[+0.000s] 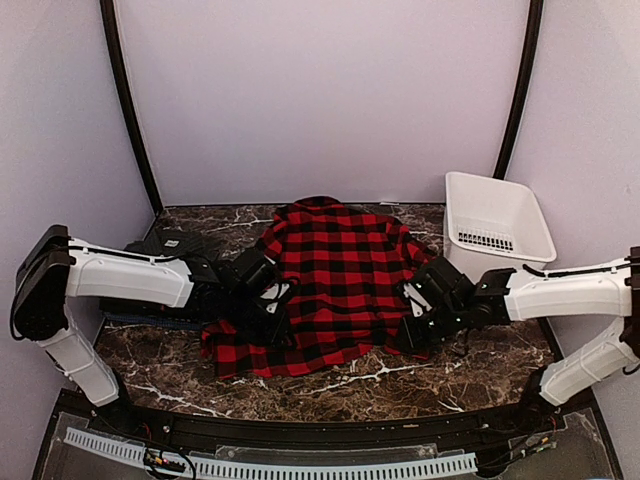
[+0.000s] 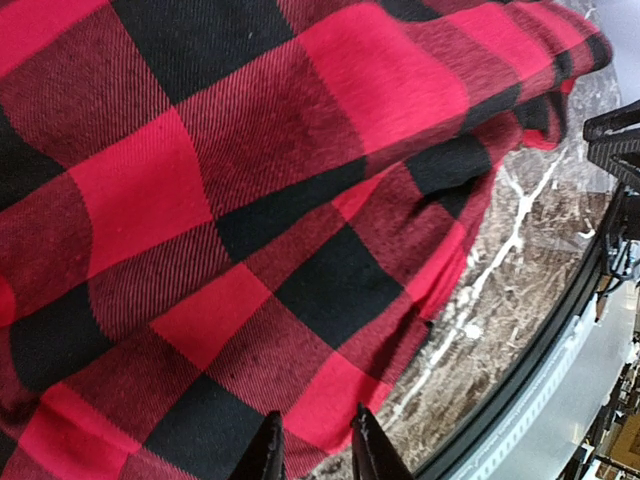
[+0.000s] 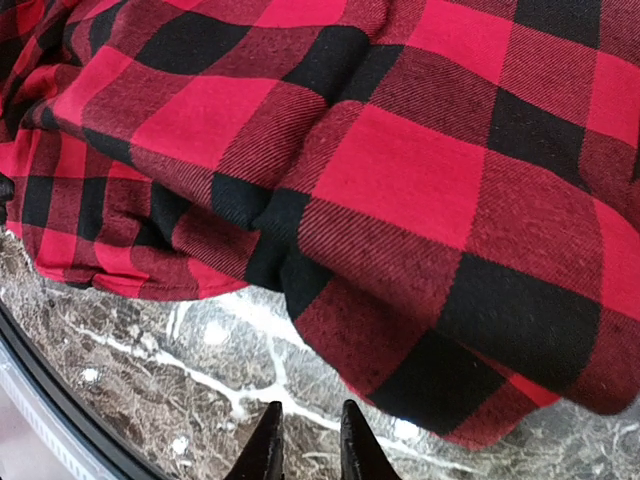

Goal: Fold and stack the long sleeve shirts
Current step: Smooth out the flattened shirt at the center of the board.

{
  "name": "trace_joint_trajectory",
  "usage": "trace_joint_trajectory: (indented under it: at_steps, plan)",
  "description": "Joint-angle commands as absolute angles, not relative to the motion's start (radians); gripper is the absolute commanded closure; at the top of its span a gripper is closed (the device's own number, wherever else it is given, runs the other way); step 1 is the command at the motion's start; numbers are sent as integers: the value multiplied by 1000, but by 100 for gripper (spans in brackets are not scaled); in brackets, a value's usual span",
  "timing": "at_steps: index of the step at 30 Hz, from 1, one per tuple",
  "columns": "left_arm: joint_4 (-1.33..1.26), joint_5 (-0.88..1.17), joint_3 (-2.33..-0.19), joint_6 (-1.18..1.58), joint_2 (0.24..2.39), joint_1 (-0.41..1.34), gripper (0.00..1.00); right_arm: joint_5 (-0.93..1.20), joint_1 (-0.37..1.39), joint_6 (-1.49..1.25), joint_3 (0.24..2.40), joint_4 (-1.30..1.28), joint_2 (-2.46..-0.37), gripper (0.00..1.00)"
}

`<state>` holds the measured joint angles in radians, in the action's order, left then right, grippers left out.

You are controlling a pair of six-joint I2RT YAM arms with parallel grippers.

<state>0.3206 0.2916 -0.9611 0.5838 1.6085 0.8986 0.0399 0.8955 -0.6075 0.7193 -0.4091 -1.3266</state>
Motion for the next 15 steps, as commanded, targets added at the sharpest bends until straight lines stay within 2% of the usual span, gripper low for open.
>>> trace_joint_trajectory:
  at_steps: [1, 9, 15]
  plan:
    - [295, 266, -953, 577, 1662, 920, 78, 4, 905, -652, 690, -314, -1387, 83]
    - [371, 215, -891, 559, 1688, 941, 82, -27, 914, -676, 613, -285, -1446, 83]
    - [491, 212, -840, 540, 1636, 945, 83, -16, 956, -686, 569, -370, -1433, 82]
